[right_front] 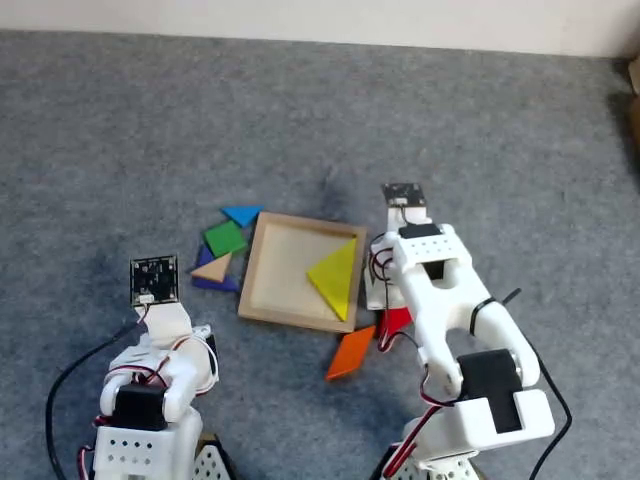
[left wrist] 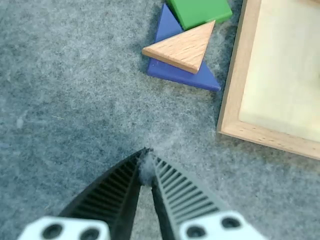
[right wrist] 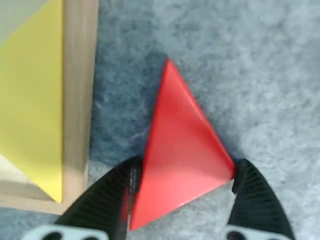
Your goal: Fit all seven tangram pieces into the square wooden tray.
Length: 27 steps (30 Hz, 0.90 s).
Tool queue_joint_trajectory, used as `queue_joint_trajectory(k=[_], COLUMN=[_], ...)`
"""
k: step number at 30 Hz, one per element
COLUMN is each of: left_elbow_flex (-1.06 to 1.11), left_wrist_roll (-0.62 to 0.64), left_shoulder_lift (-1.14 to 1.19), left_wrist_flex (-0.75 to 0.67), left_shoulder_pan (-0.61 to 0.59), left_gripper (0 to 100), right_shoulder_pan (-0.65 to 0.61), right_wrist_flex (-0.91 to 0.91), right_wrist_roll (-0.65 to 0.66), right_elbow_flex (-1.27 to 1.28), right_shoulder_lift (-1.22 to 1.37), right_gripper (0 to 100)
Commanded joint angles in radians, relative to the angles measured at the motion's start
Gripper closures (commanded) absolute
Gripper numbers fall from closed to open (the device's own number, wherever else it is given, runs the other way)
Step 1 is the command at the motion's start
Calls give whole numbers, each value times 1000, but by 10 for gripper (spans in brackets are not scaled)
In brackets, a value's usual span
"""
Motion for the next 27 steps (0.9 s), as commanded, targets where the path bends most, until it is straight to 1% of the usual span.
queue_joint_trajectory(k=[1,3,6,11,18,23,27], left_elbow_flex=[19,19,19,19,19,19,19], left_wrist_roll=[-8,-8,-8,-8,-8,-8,-8], left_shoulder_lift=[-4,-4,-4,-4,-4,-4,-4], left_wrist_flex=[5,5,5,5,5,5,5], left_shoulder_pan=[-7,-7,-7,-7,-7,-7,-7], left_gripper=[995,995,995,995,995,995,995], right_shoulder_pan=[-12,-12,-12,-13,-13,-8,54], right_wrist_flex=[-7,-7,-12,-13,-5,-5,-5], right_wrist_roll=[14,48,63,91,94,133,140], right_elbow_flex=[12,16,73,120,119,114,113], right_shoulder_lift=[-39,-108,-209,-303,-321,-321,-321], right_gripper=[818,818,834,857,858,860,861])
